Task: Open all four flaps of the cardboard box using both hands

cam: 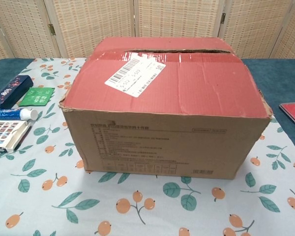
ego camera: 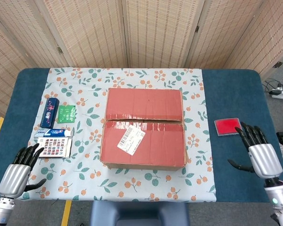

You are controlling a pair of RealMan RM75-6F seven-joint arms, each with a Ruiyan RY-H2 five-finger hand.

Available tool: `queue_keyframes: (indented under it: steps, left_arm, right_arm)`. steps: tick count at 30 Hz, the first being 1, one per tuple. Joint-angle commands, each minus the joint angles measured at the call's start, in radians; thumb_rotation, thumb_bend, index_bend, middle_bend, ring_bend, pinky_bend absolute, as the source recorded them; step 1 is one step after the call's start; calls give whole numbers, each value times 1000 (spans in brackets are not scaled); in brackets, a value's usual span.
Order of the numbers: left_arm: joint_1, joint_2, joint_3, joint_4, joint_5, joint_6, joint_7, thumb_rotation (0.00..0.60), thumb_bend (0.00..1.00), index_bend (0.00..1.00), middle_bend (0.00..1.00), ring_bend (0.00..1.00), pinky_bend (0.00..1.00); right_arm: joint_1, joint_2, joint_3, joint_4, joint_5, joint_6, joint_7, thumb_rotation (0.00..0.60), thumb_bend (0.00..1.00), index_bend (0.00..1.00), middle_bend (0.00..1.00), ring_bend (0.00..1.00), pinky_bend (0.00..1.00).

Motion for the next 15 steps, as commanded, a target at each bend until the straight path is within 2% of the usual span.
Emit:
queue_keyframes:
  steps: [1, 8, 15]
  left_arm:
    - [2, 4, -5, 4, -7, 6, -13, 600, 288, 0, 0, 0, 0]
    - [3, 13, -8, 11, -15, 7, -43, 600, 290, 0, 0, 0, 0]
    - [8, 22, -11, 13, -21, 18, -65, 600, 290, 0, 0, 0, 0]
  right_arm:
    - [112, 26, 57, -30, 46, -131, 83, 415, 244, 1, 0, 0, 31]
    - [241, -9, 110, -39, 96, -260, 64, 414, 244, 11, 0, 0, 32]
    - [317, -50, 143, -32, 155, -315, 14, 417, 245, 26, 0, 0, 31]
